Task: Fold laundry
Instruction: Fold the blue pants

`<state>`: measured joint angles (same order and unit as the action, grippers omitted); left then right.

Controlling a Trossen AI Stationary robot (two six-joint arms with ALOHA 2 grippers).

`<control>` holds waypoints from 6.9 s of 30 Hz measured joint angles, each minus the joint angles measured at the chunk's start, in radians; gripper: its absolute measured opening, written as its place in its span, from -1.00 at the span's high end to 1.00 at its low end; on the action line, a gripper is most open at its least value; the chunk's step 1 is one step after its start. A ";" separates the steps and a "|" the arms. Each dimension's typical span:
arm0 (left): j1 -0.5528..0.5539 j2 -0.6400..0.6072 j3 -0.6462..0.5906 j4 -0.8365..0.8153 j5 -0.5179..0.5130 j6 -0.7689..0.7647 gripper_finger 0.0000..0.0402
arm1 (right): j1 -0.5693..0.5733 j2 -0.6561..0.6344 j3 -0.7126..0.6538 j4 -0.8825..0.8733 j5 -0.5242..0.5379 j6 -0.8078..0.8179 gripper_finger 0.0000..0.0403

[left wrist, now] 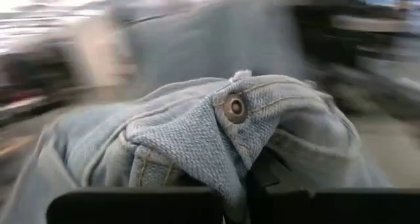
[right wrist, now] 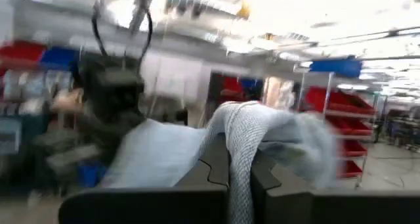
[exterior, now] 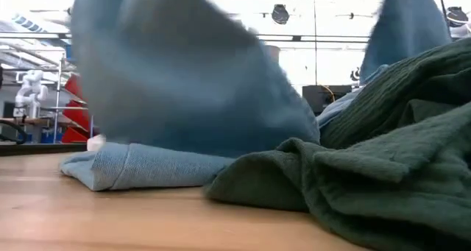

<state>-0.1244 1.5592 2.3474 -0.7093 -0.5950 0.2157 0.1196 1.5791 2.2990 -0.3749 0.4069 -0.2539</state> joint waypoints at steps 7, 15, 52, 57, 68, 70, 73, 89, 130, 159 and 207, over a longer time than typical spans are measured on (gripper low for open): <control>-0.076 -0.126 -0.001 -0.301 0.916 0.209 0.91 | 0.056 -0.105 0.001 -0.269 -0.727 -0.105 1.00; -0.109 -0.129 0.000 -0.354 0.541 0.188 0.91 | 0.077 -0.091 0.000 -0.362 -0.291 -0.049 1.00; -0.171 0.037 -0.002 -0.428 0.457 0.628 0.88 | -0.087 0.189 0.000 -0.420 -0.453 -0.262 0.86; -0.172 0.037 -0.002 -0.429 0.453 0.628 0.88 | -0.037 0.207 0.000 -0.417 -0.298 -0.279 0.56; -0.157 0.044 -0.002 -0.424 0.437 0.605 0.88 | -0.028 0.221 0.000 -0.413 -0.407 -0.250 0.30; -0.153 0.047 -0.002 -0.425 0.437 0.601 0.88 | -0.019 0.220 0.000 -0.413 -0.414 -0.253 0.30; -0.154 0.048 -0.002 -0.427 0.438 0.601 0.88 | -0.003 0.220 0.000 -0.413 -0.463 -0.245 0.30; -0.154 0.051 -0.002 -0.435 0.507 0.598 0.88 | 0.020 0.258 0.000 -0.367 -0.656 -0.156 0.30; -0.160 0.064 -0.002 -0.518 0.592 0.518 0.88 | 0.106 0.321 0.000 -0.456 -0.141 -0.273 -0.31; -0.157 0.080 -0.002 -0.407 0.609 0.498 0.88 | 0.106 0.340 -0.001 -0.234 -0.505 -0.350 -0.09; -0.121 -0.101 -0.001 -0.435 0.639 0.088 0.48 | 0.058 0.132 -0.001 0.826 -0.214 0.002 0.80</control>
<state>-0.2455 1.4580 2.3466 -1.1446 0.0444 0.3038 0.1780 1.7111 2.2982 0.4512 0.1928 -0.2521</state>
